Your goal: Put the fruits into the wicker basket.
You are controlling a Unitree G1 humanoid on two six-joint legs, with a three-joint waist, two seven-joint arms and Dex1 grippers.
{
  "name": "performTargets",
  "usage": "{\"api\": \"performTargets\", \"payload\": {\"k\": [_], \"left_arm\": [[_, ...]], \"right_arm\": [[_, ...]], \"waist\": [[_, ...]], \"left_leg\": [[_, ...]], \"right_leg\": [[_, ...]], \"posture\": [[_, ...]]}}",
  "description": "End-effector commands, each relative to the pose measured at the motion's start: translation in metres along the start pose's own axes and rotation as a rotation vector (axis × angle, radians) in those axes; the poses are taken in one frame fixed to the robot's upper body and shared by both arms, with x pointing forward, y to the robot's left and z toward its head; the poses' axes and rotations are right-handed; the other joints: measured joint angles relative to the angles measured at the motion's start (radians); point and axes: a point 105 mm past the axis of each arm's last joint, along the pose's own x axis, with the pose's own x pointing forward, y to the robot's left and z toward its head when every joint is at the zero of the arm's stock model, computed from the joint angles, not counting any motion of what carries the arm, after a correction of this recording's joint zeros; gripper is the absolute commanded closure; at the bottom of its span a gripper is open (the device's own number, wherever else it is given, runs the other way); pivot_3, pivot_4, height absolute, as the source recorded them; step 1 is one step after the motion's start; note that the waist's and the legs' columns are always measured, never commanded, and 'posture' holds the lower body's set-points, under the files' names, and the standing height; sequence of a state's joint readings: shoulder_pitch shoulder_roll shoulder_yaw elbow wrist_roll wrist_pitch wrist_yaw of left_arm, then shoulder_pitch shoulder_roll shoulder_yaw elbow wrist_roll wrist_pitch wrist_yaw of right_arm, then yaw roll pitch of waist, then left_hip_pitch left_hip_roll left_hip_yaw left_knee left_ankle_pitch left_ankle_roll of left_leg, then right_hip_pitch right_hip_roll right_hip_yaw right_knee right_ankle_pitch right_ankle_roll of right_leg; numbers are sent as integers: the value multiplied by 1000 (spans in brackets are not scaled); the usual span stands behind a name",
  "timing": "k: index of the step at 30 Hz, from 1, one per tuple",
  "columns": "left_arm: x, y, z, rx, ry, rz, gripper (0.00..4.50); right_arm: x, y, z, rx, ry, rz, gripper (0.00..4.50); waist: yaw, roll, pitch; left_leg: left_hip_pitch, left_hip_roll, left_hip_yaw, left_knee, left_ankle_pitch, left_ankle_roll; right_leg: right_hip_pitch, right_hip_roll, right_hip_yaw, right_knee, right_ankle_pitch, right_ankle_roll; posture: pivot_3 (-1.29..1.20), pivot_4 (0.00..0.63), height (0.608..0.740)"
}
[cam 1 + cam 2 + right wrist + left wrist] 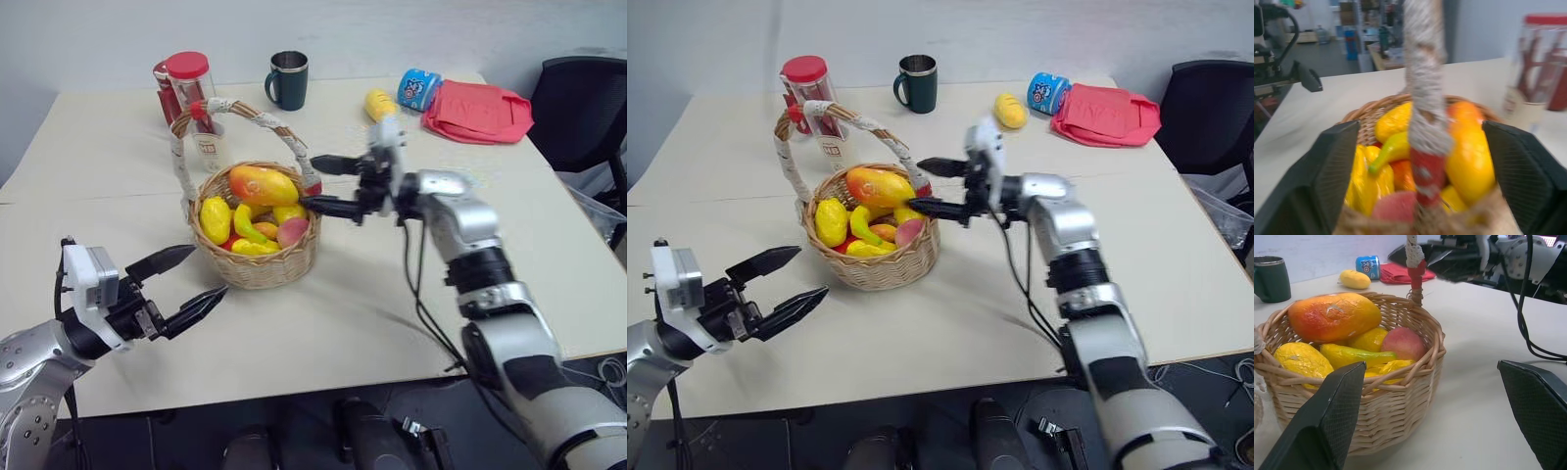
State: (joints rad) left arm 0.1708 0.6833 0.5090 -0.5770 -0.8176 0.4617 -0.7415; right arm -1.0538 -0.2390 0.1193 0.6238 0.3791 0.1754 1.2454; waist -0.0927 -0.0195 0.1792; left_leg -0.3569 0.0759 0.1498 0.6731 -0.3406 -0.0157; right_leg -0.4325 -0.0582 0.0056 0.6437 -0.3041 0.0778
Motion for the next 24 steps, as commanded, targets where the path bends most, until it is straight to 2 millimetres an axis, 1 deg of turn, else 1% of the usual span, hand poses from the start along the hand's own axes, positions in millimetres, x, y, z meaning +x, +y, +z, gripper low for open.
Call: {"api": "performTargets", "payload": {"k": [1, 3, 6, 9, 11, 13, 14, 16, 17, 19, 20, 21, 22, 24], "left_arm": [[0, -4, 5, 37, -4, -1, 0], [0, -4, 4, 49, 3, 2, 0], [1, -3, 4, 52, 1, 4, 0], [7, -4, -1, 44, -1, -23, 0], [12, -5, -5, 36, 1, -50, 0], [21, -6, -7, 29, -7, -84, 0], [24, -7, -8, 28, -10, -96, 0], [30, -5, -8, 29, -19, -121, 0], [31, -4, -9, 29, -21, -128, 0], [36, 0, -9, 42, -17, -150, 0], [37, 2, -8, 47, -15, -157, 0], [39, 5, -8, 51, -16, -167, 0], [41, 7, -9, 51, -16, -176, 0], [44, 10, -11, 51, -14, -196, 0]], "right_arm": [[7, -1, 11, -31, -9, 39, 1708], [3, 0, 11, -49, 4, 57, 2409], [-10, 1, 16, -52, -14, 64, 3473], [-35, 7, 19, -49, -31, 41, 4461], [-49, 13, 21, -53, -32, 8, 4486], [-73, 18, 29, -64, -43, -96, 4486], [-82, 21, 32, -70, -46, -140, 4486], [-110, 27, 45, -88, -71, -276, 4486], [-119, 29, 48, -91, -77, -323, 4486], [-153, 30, 54, -96, -67, -503, 4486], [-164, 30, 56, -96, -60, -566, 4486], [-185, 30, 54, -100, -49, -669, 4486], [-201, 32, 50, -104, -27, -743, 4486], [-223, 33, 40, -109, -3, -846, 4486]], "waist": [[5, 0, 0], [9, 0, 0], [10, 0, 0], [15, 0, 0], [19, 0, 0], [23, 1, 0], [27, 1, 0], [35, 1, 0], [37, 1, 0], [39, 1, 1], [39, 1, 1], [40, 1, 1], [41, 1, 1], [42, 1, 0]], "left_leg": [[-1, 0, 0, 0, 0, 0], [-2, -1, -1, 2, -1, 1], [-2, -2, -2, 4, -1, 3], [-2, -3, -3, 5, -2, 3], [-3, -3, -4, 5, -2, 2], [-3, -3, -4, 5, -2, 2], [-3, -3, -4, 5, -2, 2], [-4, -3, -4, 5, -2, 2], [-4, -3, -4, 5, -2, 2], [-3, -3, -3, 5, -2, 2], [-3, -4, -3, 5, -2, 2], [-3, -6, -3, 6, -2, 2], [-3, -8, -3, 6, -2, 2], [-2, -8, -3, 5, -2, 2]], "right_leg": [[0, 0, 0, 0, 0, 0], [0, -2, -1, 0, 0, 0], [1, -3, -2, -1, 0, 0], [1, -4, -3, -1, 0, 0], [2, -4, -3, -2, 0, 0], [1, -4, -2, -2, 0, 0], [1, -4, -2, -2, 0, 0], [1, -3, -2, -3, 0, 0], [0, -3, -2, -3, 0, 0], [0, -3, -2, -2, 0, 0], [0, -3, -2, -2, 0, 0], [1, -2, -2, -3, 0, 0], [1, -2, -2, -3, 0, 0], [2, -2, -1, -4, 0, 0]], "posture": [[0, 150, 740], [0, 150, 740], [0, 150, 740], [0, 150, 740], [0, 150, 740], [0, 150, 740], [0, 150, 740], [0, 150, 740], [0, 150, 740], [0, 150, 740], [0, 150, 740], [0, 150, 740], [0, 150, 740], [0, 150, 740]]}}
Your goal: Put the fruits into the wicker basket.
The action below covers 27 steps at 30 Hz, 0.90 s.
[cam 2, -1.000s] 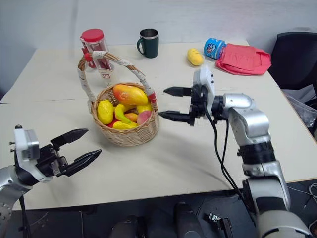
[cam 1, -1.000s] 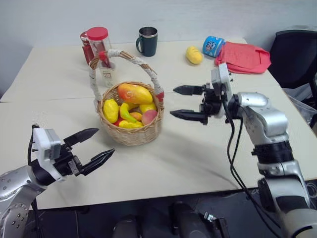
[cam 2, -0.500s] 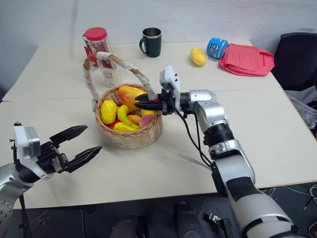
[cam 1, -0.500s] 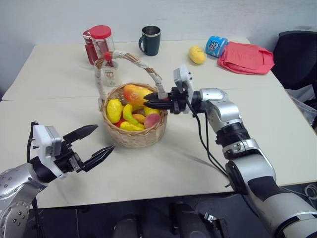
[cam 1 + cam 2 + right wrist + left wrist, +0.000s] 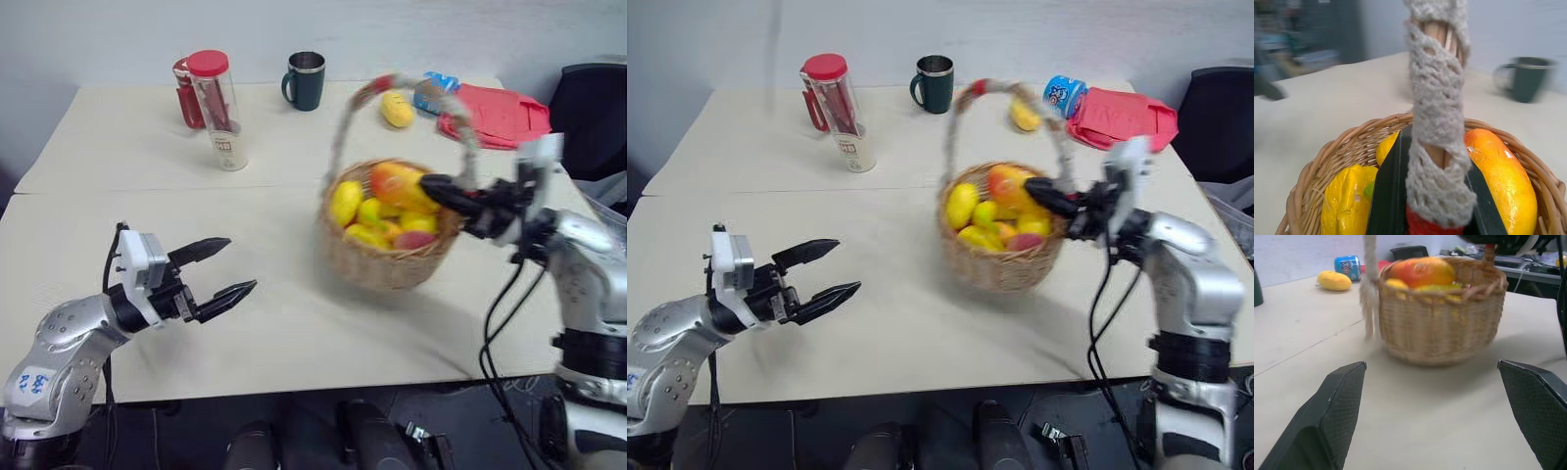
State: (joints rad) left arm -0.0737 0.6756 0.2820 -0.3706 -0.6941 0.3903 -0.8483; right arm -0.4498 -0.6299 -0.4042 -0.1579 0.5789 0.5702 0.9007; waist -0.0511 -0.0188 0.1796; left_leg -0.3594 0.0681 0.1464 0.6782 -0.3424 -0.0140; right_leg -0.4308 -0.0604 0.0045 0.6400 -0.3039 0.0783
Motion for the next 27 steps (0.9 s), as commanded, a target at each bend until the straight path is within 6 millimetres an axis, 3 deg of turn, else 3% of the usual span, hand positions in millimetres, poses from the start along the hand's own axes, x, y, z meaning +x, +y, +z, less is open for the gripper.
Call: {"api": "performTargets", "payload": {"k": [1, 4, 8, 11, 14, 18, 21, 25, 27], "left_arm": [[5, 3, 1, 34, -2, -47, 0], [13, 10, 4, 48, -16, -71, 0], [17, 20, 17, 22, -102, -31, 0], [15, 16, 21, -44, -127, -53, 0], [9, 20, 21, -33, -117, -18, 0], [2, 28, 23, -16, -105, 10, 0], [-1, 31, 22, -59, -128, 47, 0], [-8, 23, 10, -58, -73, 49, 0], [-15, 20, 3, -42, -32, 62, 0]], "right_arm": [[-29, -22, 3, -64, -30, -181, 4486], [-37, -41, -12, -110, -38, -291, 4486], [-27, -51, -27, -138, -30, -297, 4486], [-22, -67, -42, -96, -1, -356, 4486], [-18, -61, -41, -29, -18, -315, 3601], [-18, -50, -24, -58, -51, -295, 2411], [-33, -49, -6, -73, -97, -334, 1415], [-59, -49, -12, -139, 13, -325, 52], [-68, -48, -5, -179, 43, -292, 52]], "waist": [[-1, 0, 0], [-8, 0, 0], [-12, 0, 0], [-15, 0, 0], [-14, 0, 0], [-5, 1, 1], [-3, 1, 1], [2, 1, 1], [2, 1, 1]], "left_leg": [[1, 0, 1, -1, 0, 0], [2, -1, 4, -1, 0, 1], [5, -1, 8, -1, 1, 1], [5, 1, 8, 0, 1, 1], [5, 3, 8, -1, 1, 1], [4, 5, 7, 0, 1, 1], [4, 5, 7, 0, 1, 1], [4, 5, 6, -1, 0, 1], [3, 4, 6, -1, 0, 2]], "right_leg": [[0, 0, 0, -1, 0, 0], [0, 3, 0, -1, 2, 3], [1, 8, 2, 0, 2, 4], [1, 9, 3, 1, 3, 5], [1, 9, 4, 1, 2, 4], [0, 9, 4, 1, 2, 4], [0, 8, 4, 1, 2, 4], [1, 7, 3, -2, 2, 4], [1, 6, 3, -3, 2, 4]], "posture": [[0, 150, 740], [0, 150, 740], [0, 150, 740], [0, 150, 740], [0, 150, 740], [0, 150, 740], [0, 150, 740], [0, 150, 740], [0, 150, 740]]}}
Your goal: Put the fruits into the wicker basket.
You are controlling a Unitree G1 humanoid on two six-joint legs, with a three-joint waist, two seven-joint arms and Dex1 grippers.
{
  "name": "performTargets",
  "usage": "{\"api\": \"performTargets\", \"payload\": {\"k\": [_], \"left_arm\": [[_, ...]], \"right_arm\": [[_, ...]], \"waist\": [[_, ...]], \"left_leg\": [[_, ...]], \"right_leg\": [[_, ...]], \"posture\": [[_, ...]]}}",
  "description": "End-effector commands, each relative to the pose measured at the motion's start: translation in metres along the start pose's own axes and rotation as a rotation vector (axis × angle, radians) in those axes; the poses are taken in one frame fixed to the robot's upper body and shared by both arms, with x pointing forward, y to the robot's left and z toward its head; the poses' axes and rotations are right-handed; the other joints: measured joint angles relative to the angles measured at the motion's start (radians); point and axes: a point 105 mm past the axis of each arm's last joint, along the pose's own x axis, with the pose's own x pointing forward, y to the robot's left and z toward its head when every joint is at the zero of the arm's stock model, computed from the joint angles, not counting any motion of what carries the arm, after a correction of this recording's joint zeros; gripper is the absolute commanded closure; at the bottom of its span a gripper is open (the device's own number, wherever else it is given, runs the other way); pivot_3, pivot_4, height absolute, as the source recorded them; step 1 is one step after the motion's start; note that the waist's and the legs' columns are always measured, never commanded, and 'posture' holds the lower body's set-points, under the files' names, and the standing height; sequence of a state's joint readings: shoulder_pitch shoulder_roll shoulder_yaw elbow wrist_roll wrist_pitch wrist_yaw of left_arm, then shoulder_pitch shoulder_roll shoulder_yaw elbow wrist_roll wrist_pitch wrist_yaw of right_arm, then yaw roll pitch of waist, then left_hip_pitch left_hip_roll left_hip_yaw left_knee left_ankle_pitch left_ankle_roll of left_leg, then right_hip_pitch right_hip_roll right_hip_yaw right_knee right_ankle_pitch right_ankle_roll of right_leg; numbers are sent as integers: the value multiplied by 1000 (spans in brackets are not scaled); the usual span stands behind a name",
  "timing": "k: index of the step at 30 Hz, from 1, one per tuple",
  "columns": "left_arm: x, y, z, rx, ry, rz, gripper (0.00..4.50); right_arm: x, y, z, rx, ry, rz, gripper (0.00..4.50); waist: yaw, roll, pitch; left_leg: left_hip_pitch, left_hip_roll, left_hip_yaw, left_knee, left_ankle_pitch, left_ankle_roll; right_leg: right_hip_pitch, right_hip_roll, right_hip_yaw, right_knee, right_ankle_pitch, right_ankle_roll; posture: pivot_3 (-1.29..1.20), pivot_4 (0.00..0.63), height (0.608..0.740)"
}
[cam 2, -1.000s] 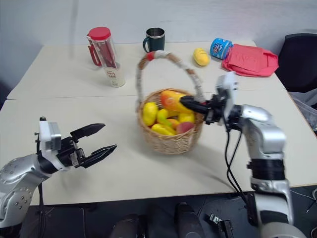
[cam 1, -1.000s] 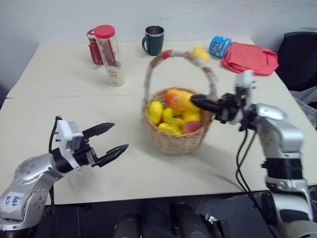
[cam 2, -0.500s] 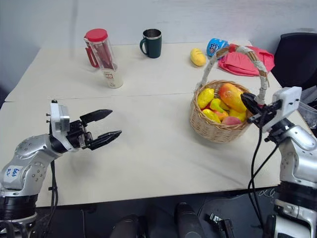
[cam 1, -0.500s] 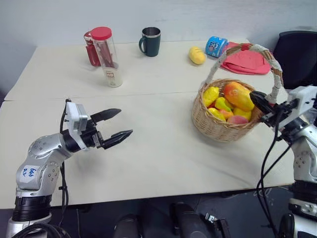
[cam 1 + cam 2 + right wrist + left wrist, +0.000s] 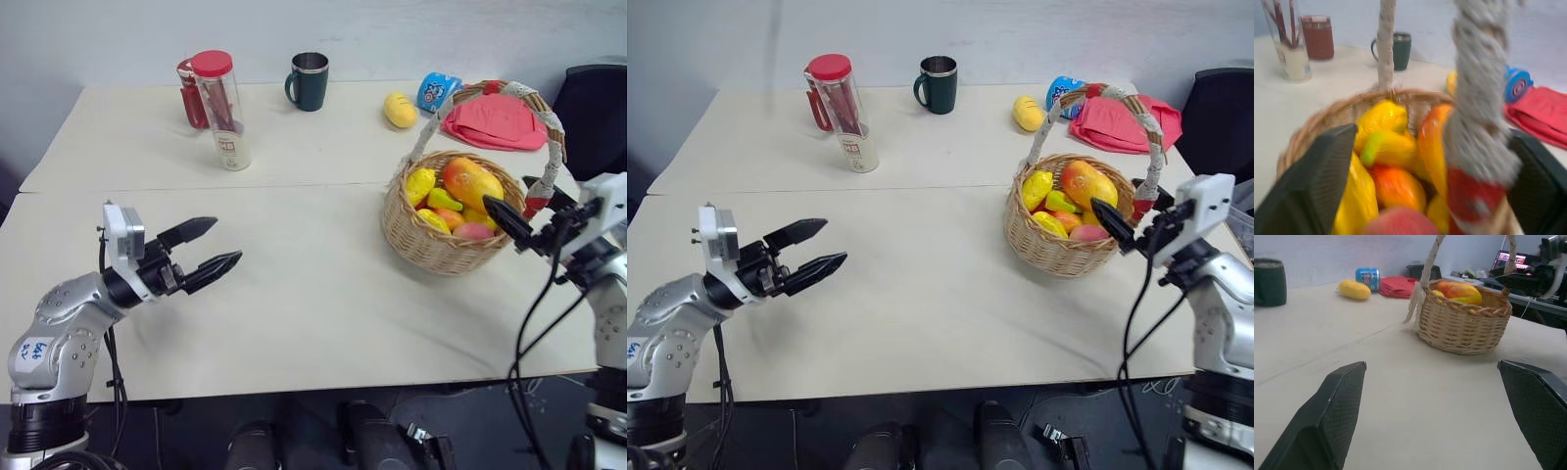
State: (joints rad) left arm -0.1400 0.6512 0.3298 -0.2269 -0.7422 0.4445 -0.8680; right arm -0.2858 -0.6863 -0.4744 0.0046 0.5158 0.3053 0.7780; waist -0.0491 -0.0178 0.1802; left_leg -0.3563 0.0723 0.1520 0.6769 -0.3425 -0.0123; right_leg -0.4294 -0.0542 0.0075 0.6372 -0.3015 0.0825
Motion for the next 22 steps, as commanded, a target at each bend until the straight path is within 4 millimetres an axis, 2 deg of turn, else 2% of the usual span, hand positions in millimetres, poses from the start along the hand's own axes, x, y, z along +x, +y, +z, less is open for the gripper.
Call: {"api": "performTargets", "payload": {"k": [1, 2, 3, 6, 8, 11, 15, 18, 22], "left_arm": [[-11, -6, 2, 84, 35, 8, 0], [-13, -5, 0, 88, 46, 17, 0], [-19, -4, -5, 90, 56, 35, 0], [-40, -8, -27, 185, 175, 59, 0], [-50, -14, -35, 196, 231, 57, 0], [-62, -24, -36, 173, 284, 82, 0], [-59, -32, -42, 221, 304, 79, 0], [-57, -37, -52, 243, 327, 66, 0], [-49, -42, -59, 269, 339, 33, 0]], "right_arm": [[-17, -6, 26, -129, -15, 54, 52], [-19, -7, 27, -157, -3, 68, 52], [-21, -5, 28, -257, 19, 112, 52], [-32, 8, 9, -593, 194, 369, 52], [-37, 10, -2, -611, 248, 427, 52], [-47, 31, -8, -438, 253, 578, 52], [-53, 75, -25, -268, 242, 781, 52], [-44, 101, -39, -204, 191, 830, 52], [-19, 115, -55, -143, 128, 802, 52]], "waist": [[0, 0, 0], [-3, 0, 0], [-4, 0, 0], [-8, 0, 0], [-10, -1, -1], [-7, -4, 1], [1, -3, 1], [0, -5, 0], [-2, -5, 0]], "left_leg": [[0, -1, 0, 0, 0, 0], [0, -2, 1, 0, 0, 1], [0, -3, 1, 0, 0, 1], [3, -5, 3, -3, -1, 1], [5, -5, 4, -7, 0, 1], [4, -3, 3, -9, 0, 0], [4, 0, 0, -9, 1, 1], [4, -1, -1, -9, 1, 2], [4, -1, -1, -9, 1, 2]], "right_leg": [[0, 0, 0, 0, 0, 0], [0, 0, 0, 0, 0, 0], [0, -1, 0, 0, 0, 0], [1, -3, -2, -1, 0, 0], [2, -3, -1, -4, 0, 0], [1, -4, -1, -6, 0, 0], [3, -7, 0, -7, 0, 0], [5, -7, -1, -8, 1, 0], [5, -7, -2, -8, 2, 0]], "posture": [[0, 150, 740], [0, 150, 740], [0, 150, 740], [0, 150, 740], [0, 150, 740], [0, 150, 740], [0, 150, 740], [0, 150, 740], [0, 150, 740]]}}
